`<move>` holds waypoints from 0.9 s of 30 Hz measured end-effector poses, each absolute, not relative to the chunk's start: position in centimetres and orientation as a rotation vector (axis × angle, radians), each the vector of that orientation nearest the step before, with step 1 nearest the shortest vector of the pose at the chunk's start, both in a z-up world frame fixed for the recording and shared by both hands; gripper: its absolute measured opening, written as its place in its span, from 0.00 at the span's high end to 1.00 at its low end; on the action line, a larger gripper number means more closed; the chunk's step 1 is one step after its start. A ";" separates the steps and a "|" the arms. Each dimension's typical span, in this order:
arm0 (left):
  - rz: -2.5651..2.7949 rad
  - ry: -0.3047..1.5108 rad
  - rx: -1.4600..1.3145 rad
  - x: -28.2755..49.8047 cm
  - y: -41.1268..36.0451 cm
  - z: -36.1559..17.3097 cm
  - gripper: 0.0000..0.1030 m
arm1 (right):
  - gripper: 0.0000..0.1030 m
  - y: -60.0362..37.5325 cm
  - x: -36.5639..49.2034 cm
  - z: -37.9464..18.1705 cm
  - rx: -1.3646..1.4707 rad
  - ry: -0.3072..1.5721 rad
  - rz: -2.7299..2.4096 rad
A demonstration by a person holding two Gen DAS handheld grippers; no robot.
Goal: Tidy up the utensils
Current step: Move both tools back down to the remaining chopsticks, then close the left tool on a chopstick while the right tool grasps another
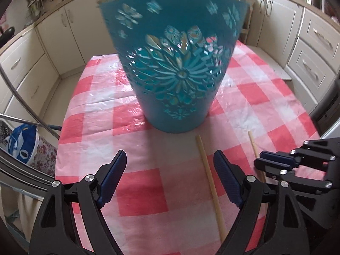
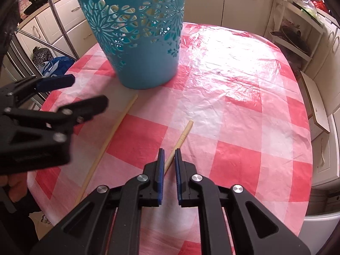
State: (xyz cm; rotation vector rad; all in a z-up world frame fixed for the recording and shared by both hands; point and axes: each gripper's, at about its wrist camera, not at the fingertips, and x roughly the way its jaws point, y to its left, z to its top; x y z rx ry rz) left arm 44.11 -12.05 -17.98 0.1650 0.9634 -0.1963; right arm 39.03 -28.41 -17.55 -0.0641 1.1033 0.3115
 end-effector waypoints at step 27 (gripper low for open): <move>-0.277 1.049 0.057 44.2 -9.5 -20.4 0.94 | 0.91 -26.4 39.1 -17.4 -0.081 1.087 0.368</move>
